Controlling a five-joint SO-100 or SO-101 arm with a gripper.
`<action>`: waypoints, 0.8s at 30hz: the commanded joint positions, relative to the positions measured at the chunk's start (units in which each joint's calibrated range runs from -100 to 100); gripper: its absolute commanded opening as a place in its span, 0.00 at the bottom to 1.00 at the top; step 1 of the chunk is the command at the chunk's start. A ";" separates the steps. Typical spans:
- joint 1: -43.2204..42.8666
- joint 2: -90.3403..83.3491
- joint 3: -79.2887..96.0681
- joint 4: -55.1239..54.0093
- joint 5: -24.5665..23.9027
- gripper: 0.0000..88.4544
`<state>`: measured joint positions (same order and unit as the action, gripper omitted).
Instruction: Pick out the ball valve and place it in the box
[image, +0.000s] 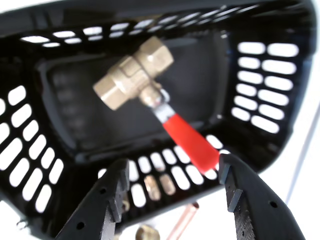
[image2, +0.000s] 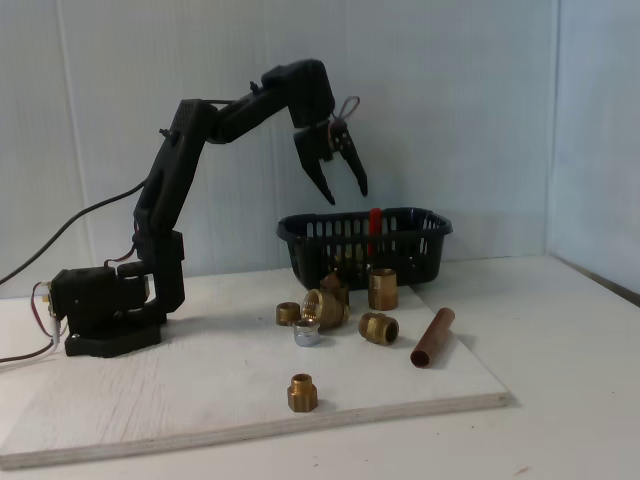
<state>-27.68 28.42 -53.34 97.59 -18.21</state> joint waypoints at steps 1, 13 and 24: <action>0.59 -0.91 -5.78 1.63 0.41 0.21; 0.59 -0.91 -5.42 1.72 0.56 0.64; 0.67 -0.99 -5.78 1.80 0.61 0.76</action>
<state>-27.68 28.42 -56.60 98.62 -18.06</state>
